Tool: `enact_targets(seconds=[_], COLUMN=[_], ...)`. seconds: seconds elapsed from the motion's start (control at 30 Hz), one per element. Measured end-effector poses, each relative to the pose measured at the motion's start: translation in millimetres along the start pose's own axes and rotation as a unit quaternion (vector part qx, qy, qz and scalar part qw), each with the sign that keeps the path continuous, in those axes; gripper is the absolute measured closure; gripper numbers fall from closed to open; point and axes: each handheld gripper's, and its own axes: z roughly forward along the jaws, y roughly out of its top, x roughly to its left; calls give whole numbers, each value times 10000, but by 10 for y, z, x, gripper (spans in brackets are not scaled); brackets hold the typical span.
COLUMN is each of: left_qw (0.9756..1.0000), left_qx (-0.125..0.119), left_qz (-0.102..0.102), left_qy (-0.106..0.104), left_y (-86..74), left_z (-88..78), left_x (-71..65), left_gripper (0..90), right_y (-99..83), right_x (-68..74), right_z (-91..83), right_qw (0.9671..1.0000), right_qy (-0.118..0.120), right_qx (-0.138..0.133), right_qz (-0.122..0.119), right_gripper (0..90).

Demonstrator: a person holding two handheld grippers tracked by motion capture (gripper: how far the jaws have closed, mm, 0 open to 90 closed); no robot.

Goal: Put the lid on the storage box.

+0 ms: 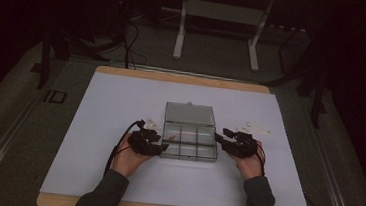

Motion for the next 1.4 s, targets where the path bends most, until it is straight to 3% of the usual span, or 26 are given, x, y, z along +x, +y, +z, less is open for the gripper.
enact_targets(seconds=[0.3,0.5,1.07,1.4], left_qw=[9999,9999,9997,9996], left_qx=[121,83,180,186], left_qz=[23,-85,145,202], left_qy=[82,-17,88,102], left_y=[4,-16,10,17], left_z=[75,79,77,77], left_x=[-19,4,-22,-27], left_gripper=[535,540,541,547], right_y=[79,133,229,293], right_x=[-34,-60,-107,-168], right_z=[92,133,333,487], right_qw=[10000,9999,9996,9987], right_qy=[-34,-33,-41,-50], right_qx=[39,65,236,373], right_qz=[36,89,139,345], right_gripper=[512,506,497,473])
